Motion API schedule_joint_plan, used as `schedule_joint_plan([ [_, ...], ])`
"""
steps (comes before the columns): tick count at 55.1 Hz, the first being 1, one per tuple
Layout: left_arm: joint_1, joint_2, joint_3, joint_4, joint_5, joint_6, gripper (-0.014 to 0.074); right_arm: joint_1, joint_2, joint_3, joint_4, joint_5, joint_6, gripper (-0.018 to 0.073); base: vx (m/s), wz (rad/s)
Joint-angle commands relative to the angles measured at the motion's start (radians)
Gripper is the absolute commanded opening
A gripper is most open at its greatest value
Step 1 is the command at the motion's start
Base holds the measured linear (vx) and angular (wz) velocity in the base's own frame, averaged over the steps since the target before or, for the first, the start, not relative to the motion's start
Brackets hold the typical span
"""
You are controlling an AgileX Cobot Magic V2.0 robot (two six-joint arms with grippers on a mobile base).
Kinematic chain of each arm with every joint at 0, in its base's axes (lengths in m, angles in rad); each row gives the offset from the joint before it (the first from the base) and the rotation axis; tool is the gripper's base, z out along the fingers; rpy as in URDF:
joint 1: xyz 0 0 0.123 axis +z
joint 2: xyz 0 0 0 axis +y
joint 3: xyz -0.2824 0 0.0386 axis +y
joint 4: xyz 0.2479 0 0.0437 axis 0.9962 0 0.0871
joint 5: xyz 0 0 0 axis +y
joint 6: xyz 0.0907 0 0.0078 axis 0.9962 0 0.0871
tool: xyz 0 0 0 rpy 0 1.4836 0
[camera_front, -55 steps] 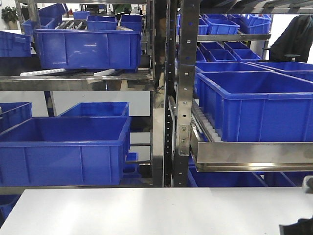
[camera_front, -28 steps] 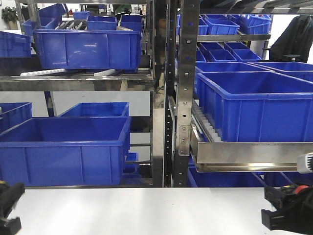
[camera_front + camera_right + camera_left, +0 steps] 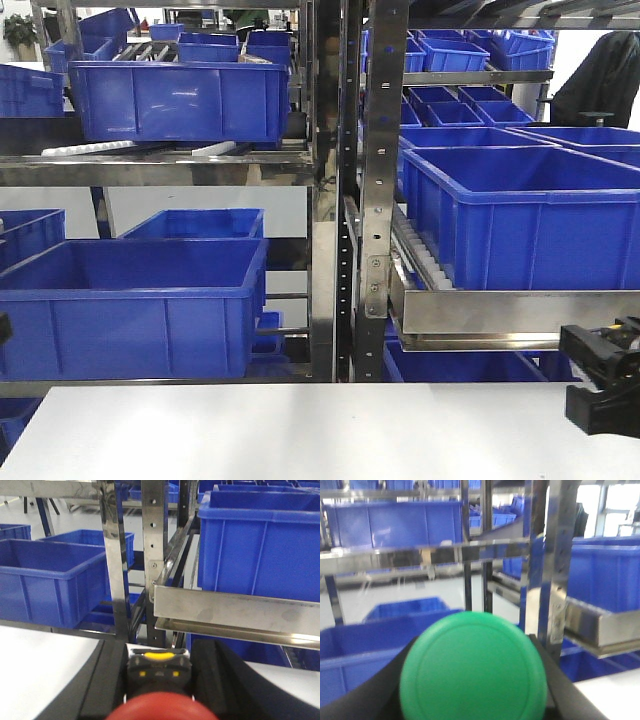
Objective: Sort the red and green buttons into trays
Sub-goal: 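Lift both held buttons up off the table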
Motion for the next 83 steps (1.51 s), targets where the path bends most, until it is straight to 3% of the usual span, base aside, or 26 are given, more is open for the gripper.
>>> schedule_joint_plan([
  [1, -0.014, -0.048, -0.036, -0.008, -0.052, -0.01, 0.0, 0.001, -0.016, -0.037, -0.02, -0.063, -0.003, -0.0009, 0.0, 0.0],
  [83, -0.014, -0.073, -0.036, -0.008, -0.038, -0.01, 0.0, 0.001, -0.013, -0.029, -0.02, -0.043, -0.003, -0.0009, 0.0, 0.0],
])
